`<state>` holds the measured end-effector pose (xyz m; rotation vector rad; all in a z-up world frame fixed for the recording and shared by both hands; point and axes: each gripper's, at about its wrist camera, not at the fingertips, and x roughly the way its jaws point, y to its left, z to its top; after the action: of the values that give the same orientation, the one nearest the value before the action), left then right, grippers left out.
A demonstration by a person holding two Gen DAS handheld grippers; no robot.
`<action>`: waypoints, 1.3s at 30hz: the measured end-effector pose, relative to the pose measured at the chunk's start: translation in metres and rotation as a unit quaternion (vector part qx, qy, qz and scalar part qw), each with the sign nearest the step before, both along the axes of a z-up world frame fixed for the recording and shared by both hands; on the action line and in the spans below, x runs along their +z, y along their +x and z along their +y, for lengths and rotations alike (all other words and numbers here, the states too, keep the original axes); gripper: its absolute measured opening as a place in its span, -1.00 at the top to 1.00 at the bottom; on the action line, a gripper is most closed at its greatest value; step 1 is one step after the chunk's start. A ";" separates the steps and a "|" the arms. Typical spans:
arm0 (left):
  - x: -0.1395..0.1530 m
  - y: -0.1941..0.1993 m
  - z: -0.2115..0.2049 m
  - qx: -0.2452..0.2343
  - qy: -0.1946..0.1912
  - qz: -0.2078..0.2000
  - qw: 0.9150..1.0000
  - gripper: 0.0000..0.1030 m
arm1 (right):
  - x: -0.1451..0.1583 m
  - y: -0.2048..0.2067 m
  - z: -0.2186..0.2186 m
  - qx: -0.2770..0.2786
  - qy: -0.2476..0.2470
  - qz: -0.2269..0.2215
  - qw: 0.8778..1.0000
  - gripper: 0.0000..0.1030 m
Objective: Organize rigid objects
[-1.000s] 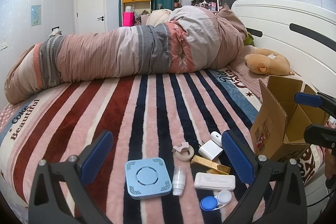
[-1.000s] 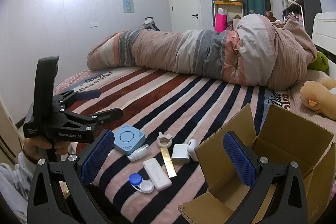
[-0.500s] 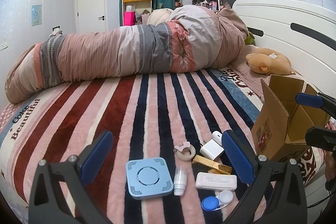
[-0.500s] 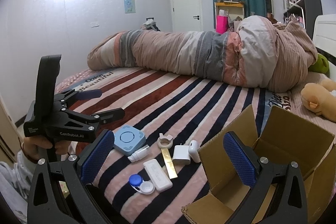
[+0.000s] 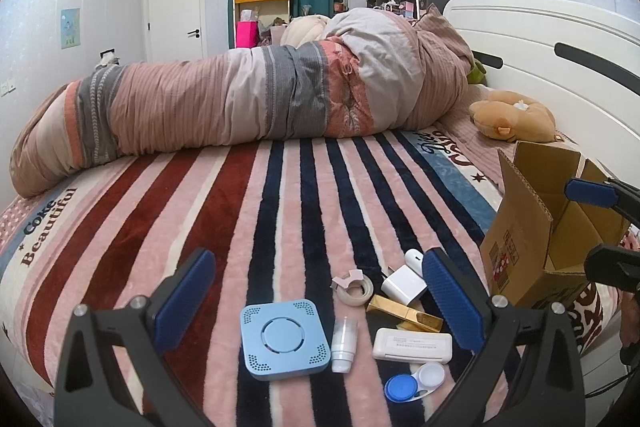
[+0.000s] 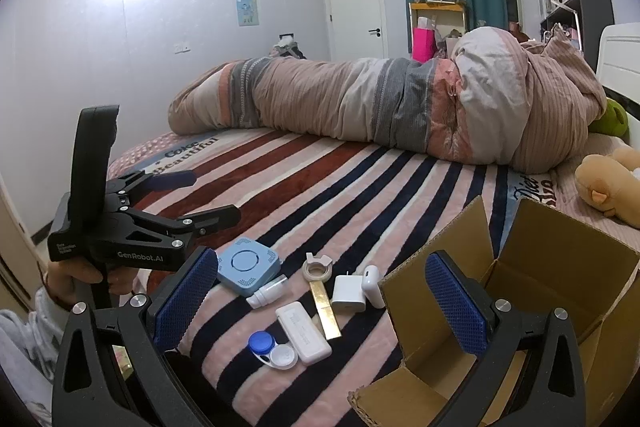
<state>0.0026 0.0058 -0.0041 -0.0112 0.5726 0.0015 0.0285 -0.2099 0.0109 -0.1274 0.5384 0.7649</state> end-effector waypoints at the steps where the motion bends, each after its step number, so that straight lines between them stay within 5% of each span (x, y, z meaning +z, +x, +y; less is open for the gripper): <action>1: 0.000 0.000 0.001 0.000 0.000 0.000 1.000 -0.99 | 0.000 0.000 0.000 0.000 -0.001 -0.001 1.000 -1.00; 14: -0.001 0.001 0.001 0.000 0.000 0.000 1.000 -0.99 | -0.003 -0.001 0.000 -0.002 -0.007 0.000 1.000 -1.00; 22: -0.002 -0.005 0.016 -0.014 -0.018 -0.012 1.000 -0.99 | 0.004 -0.018 0.014 -0.011 -0.035 -0.040 0.999 -1.00; 28: -0.010 -0.010 0.037 -0.014 -0.008 -0.007 1.000 -0.99 | -0.007 -0.039 0.046 0.040 -0.034 -0.053 0.997 -0.19; 33: -0.032 -0.004 0.059 -0.006 -0.013 0.018 1.000 -0.99 | -0.048 -0.043 0.073 0.087 -0.039 0.010 0.995 -0.04; 39: -0.074 0.010 0.076 0.010 -0.001 0.041 0.999 -0.99 | -0.117 -0.031 0.073 0.051 -0.061 0.108 0.991 -0.05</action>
<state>0.0123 0.0821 -0.0782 -0.0197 0.6540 0.0202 -0.0027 -0.1370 -0.1063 -0.1875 0.7895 0.8499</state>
